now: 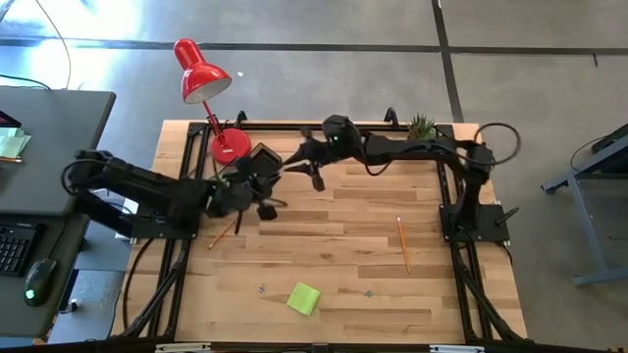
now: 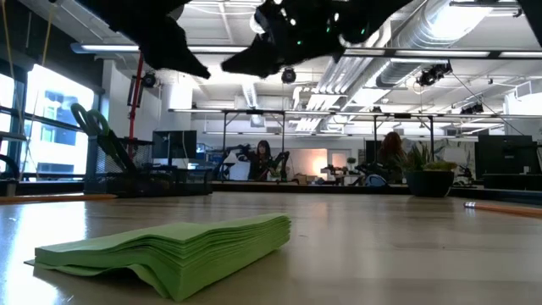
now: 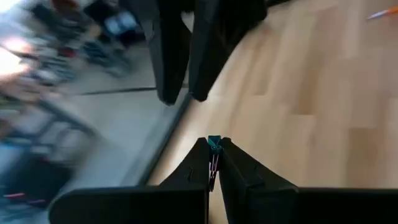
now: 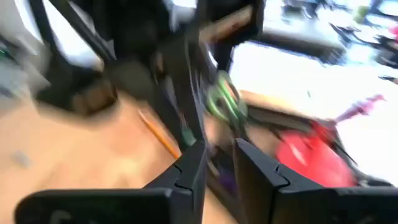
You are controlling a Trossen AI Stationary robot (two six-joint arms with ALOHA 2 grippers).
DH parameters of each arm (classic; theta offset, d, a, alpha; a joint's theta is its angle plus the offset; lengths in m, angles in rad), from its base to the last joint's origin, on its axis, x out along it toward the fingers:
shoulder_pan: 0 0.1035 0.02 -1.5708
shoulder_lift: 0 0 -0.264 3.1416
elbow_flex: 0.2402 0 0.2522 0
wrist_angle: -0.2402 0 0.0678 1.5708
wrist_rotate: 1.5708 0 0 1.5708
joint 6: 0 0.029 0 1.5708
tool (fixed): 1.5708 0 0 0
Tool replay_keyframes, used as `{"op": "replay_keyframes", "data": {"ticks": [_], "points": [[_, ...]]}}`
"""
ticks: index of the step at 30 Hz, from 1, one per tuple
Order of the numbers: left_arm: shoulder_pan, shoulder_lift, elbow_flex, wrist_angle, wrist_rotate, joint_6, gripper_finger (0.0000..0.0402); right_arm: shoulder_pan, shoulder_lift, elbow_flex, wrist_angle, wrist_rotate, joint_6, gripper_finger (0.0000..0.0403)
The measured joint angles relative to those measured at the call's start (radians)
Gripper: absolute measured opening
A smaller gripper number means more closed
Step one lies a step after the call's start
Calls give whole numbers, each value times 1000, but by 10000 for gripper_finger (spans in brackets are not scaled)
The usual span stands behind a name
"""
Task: Pick and place office supplies into organizer
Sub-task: Put the top blue binder clip into the desk organizer
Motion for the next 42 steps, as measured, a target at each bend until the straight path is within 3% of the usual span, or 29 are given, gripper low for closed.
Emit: {"op": "replay_keyframes", "data": {"ticks": [3, 7, 12, 22, 33, 42], "points": [[81, -72, 0, -141, 182, -84, 1, 34, -67, 0, -148, 183, -76, 74], [171, -130, 0, -347, 210, -235, 1, 74, -134, 0, -289, 285, -60, 74], [245, -121, 1, -426, 290, -371, 1, 120, -142, 0, -414, 247, 34, 74], [357, 15, 0, -596, 281, -401, 1, 195, -61, -32, -376, 253, 64, 74], [409, 41, 0, -583, 407, -409, 2, 190, -60, -32, -367, 281, 106, 74], [409, 41, 0, -582, 398, -410, 62, 190, -60, -32, -368, 282, 113, 74]]}}
